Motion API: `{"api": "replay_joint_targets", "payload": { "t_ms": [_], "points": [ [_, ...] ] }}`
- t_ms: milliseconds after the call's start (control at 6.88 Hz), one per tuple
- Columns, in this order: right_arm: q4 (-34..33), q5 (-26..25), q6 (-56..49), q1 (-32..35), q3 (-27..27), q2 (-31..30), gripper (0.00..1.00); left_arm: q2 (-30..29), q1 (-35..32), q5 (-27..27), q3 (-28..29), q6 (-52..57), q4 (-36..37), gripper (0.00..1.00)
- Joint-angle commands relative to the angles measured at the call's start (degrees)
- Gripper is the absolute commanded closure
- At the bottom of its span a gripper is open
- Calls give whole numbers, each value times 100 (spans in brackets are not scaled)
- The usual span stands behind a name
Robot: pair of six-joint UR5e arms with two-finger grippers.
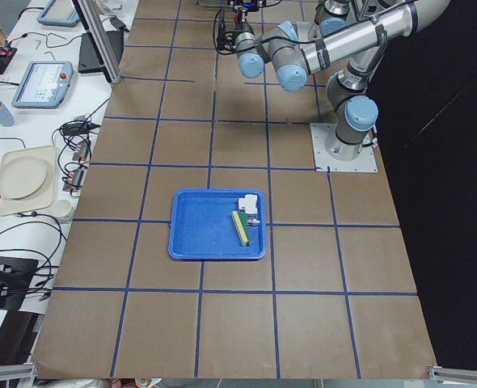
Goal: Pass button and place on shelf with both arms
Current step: 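Close the right gripper on the button's body beside the left gripper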
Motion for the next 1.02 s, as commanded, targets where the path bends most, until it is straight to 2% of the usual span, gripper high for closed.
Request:
{"api": "replay_joint_targets", "payload": {
  "t_ms": [0, 291, 436, 727, 873],
  "points": [
    [4, -8, -4, 12, 13, -9, 3, 8, -4, 12, 0, 0, 0, 91],
    [4, 1, 14, 12, 5, -9, 5, 8, -4, 12, 0, 0, 0, 91],
    [-5, 1, 14, 12, -4, -9, 14, 8, -4, 12, -9, 0, 0, 91],
    [4, 1, 14, 12, 5, -9, 20, 8, -4, 12, -9, 0, 0, 91],
    [4, 18, 14, 12, -4, -9, 44, 8, -4, 12, 0, 0, 0, 91]
  ]
}}
